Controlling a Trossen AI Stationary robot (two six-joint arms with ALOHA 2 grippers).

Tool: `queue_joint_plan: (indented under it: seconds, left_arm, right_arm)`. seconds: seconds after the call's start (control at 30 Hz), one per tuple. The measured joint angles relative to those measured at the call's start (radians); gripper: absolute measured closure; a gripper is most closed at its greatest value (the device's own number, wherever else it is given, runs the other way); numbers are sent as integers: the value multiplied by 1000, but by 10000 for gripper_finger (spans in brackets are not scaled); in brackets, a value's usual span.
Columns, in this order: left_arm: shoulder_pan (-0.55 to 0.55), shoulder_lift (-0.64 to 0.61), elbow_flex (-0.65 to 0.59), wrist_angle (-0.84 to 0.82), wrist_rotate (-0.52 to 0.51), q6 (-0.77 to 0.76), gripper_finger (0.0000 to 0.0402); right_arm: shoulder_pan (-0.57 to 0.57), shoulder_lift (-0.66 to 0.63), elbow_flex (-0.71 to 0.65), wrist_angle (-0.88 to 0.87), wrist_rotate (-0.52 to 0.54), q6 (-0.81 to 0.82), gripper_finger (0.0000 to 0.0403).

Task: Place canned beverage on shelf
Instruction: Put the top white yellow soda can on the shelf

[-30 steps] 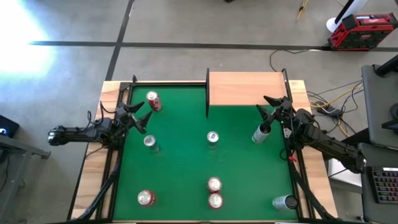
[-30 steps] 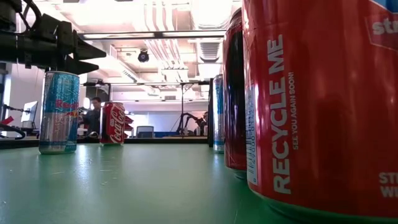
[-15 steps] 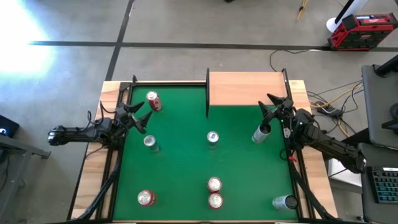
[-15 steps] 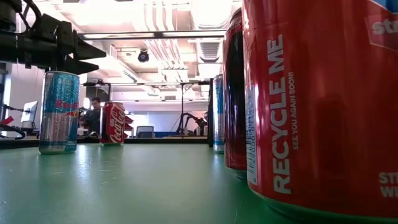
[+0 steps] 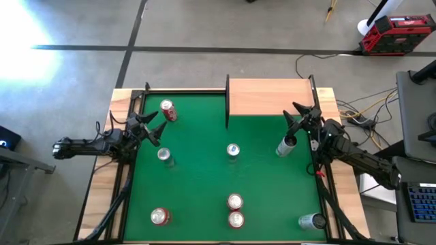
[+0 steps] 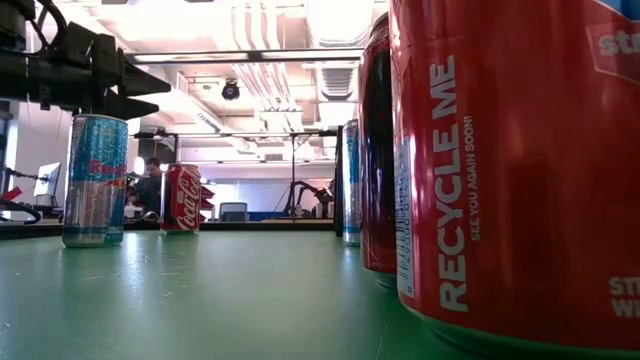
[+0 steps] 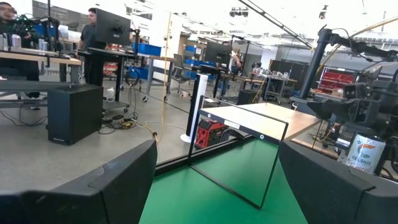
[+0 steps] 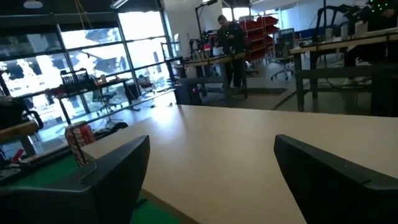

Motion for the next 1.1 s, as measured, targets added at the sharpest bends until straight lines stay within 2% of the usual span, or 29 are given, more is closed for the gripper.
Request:
queue_joint_plan:
  seconds: [0.47, 0.73, 0.93, 1.03, 1.1]
  left_arm:
    - [0, 0, 0, 0, 0, 0, 78]
    - [0, 0, 0, 0, 0, 0, 78]
    - [0, 0, 0, 0, 0, 0, 78]
    - [0, 0, 0, 0, 0, 0, 78]
    - [0, 0, 0, 0, 0, 0, 78]
  right_arm:
    - [0, 0, 14, 53, -1, -27, 67]
    - [0, 0, 15, 81, -12, 21, 67]
    - [0, 0, 17, 109, -81, 85, 67]
    - [0, 0, 26, 108, -80, 217, 67]
    - [0, 2, 68, 30, -80, 285, 67]
